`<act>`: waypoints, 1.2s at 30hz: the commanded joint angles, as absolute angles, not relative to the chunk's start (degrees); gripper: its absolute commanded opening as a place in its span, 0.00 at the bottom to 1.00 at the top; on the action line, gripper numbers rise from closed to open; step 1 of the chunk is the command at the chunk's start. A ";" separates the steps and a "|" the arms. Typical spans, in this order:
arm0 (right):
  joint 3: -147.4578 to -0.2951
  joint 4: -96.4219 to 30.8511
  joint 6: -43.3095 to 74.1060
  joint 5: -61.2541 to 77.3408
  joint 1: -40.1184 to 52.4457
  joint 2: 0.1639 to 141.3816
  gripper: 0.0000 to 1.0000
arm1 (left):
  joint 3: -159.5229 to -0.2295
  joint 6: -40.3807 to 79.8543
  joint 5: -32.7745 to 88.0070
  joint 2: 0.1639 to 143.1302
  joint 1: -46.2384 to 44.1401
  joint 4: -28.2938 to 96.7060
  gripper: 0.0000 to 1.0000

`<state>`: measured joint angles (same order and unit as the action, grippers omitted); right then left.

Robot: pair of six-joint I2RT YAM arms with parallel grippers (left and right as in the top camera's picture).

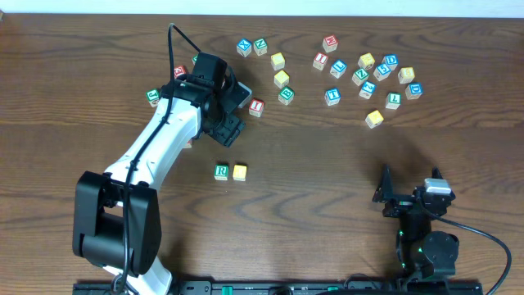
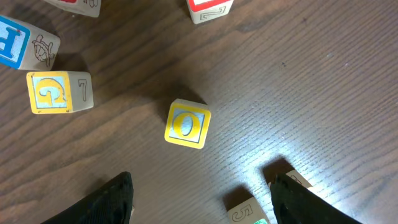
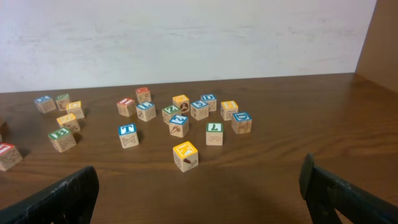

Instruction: Spell out ROBOT

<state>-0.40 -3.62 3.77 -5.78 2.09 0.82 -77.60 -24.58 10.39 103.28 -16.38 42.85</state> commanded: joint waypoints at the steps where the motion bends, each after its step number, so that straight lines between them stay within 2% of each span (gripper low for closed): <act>1: -0.30 -3.81 3.11 -5.63 1.54 0.38 0.99 | -78.87 -26.35 10.92 103.74 -16.14 42.24 0.70; 15: -0.30 -3.81 3.11 -5.63 1.54 0.38 0.99 | -78.83 -26.96 11.18 108.47 -16.14 40.16 0.67; 36: -0.30 -3.81 3.11 -5.63 1.54 0.38 0.99 | -78.83 -27.46 11.14 113.10 -16.14 37.17 0.67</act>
<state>-0.40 -3.64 3.77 -5.78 2.09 0.82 -77.60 -26.87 10.44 112.90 -16.38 37.41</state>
